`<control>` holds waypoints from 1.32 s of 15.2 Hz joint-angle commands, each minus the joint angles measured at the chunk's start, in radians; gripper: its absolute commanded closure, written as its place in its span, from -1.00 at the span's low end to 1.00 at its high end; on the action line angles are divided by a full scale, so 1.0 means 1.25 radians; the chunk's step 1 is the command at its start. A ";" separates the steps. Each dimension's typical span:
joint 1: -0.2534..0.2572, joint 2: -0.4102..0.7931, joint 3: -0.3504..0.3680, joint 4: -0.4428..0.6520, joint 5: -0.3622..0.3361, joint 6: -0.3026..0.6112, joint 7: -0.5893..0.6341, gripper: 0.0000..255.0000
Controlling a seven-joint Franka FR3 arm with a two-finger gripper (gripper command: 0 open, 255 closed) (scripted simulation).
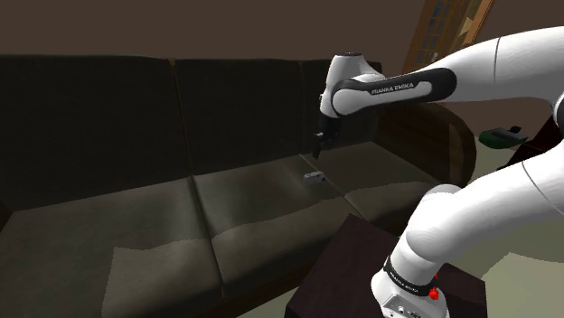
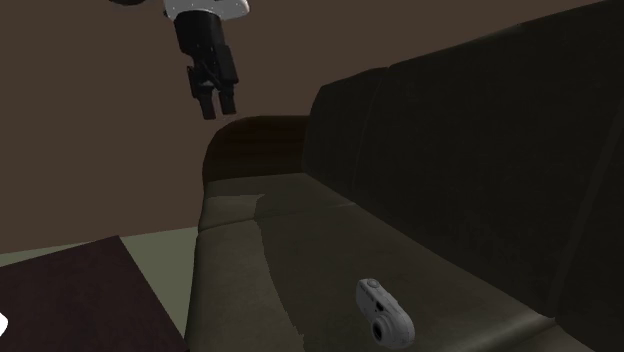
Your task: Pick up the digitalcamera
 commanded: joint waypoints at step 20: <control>-0.084 0.565 -0.203 0.132 0.170 0.462 -0.312 -1.00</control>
